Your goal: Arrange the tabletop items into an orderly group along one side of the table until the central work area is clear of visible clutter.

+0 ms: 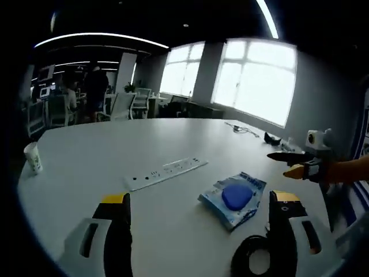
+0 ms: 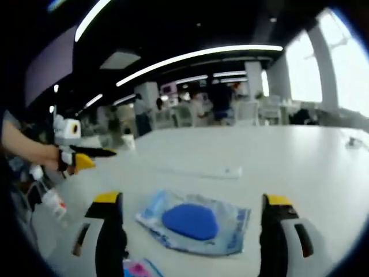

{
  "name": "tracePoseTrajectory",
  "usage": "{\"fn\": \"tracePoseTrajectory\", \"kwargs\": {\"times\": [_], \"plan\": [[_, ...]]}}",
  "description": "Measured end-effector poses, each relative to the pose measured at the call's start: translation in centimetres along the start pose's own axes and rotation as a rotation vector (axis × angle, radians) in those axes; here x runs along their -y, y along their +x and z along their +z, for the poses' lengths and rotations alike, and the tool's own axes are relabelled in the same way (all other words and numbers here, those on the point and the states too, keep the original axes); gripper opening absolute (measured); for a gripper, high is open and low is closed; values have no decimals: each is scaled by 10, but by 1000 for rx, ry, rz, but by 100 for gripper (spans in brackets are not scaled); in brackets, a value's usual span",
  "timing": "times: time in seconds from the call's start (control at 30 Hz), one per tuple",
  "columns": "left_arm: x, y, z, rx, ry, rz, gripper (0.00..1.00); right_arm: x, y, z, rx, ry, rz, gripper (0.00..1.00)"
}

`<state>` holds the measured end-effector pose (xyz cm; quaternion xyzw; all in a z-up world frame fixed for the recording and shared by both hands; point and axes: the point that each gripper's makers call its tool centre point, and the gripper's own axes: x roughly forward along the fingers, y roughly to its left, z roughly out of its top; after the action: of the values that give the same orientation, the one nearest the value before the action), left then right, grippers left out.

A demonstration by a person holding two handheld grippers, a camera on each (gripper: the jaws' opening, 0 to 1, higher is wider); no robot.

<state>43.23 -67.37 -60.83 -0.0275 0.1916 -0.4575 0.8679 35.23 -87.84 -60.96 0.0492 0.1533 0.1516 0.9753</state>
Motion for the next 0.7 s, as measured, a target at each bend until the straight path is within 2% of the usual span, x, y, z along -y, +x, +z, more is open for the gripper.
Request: {"fn": "tracePoseTrajectory", "kwargs": {"times": [0.23, 0.43, 0.7], "plan": [[1, -42, 17, 14, 52, 42, 99, -39, 1, 22, 29, -24, 79, 92], [5, -75, 30, 51, 66, 71, 99, -75, 1, 37, 43, -55, 162, 92], [10, -123, 27, 65, 69, 117, 99, -117, -8, 49, 56, -88, 256, 90]]}}
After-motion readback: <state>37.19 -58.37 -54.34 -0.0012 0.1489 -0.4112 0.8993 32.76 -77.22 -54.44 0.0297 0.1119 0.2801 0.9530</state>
